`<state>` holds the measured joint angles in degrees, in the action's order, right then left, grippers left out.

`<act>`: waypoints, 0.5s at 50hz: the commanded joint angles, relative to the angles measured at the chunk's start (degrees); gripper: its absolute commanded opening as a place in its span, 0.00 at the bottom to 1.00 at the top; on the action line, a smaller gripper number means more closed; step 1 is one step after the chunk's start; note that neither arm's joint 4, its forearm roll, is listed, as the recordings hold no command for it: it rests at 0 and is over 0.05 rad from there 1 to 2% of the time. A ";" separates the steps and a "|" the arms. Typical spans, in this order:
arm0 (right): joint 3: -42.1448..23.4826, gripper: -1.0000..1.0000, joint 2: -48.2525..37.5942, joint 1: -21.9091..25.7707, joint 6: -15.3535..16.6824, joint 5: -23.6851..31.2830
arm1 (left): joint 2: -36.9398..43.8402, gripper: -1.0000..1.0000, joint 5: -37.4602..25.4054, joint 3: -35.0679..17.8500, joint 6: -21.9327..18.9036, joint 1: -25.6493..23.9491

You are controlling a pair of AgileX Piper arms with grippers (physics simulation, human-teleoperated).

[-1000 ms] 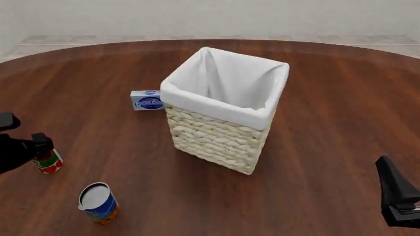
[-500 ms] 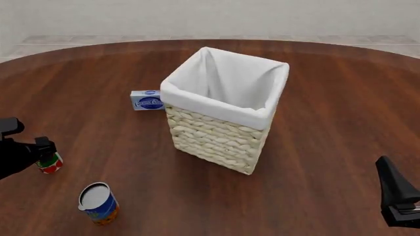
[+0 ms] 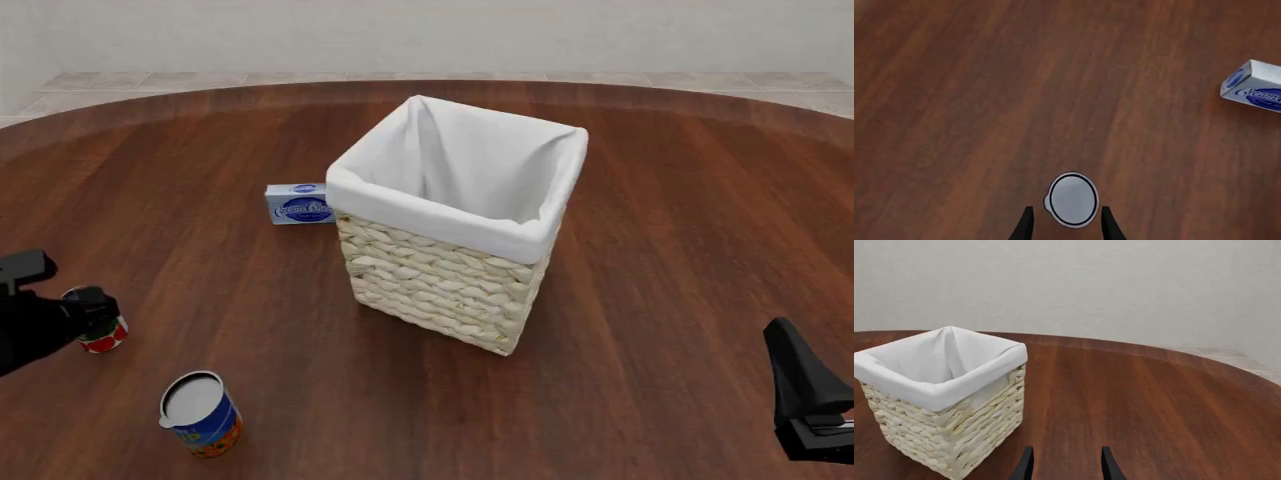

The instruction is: Pick up the tomato sauce, and put it in the basket.

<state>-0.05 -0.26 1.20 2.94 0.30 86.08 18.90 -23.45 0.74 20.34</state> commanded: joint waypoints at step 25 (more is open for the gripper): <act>0.01 1.00 -0.47 -0.48 0.03 -0.38 | 8.03 1.00 6.45 -0.04 1.62 -0.50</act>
<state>-0.04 -1.03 0.84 2.98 -0.40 92.22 23.88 -23.40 2.04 20.20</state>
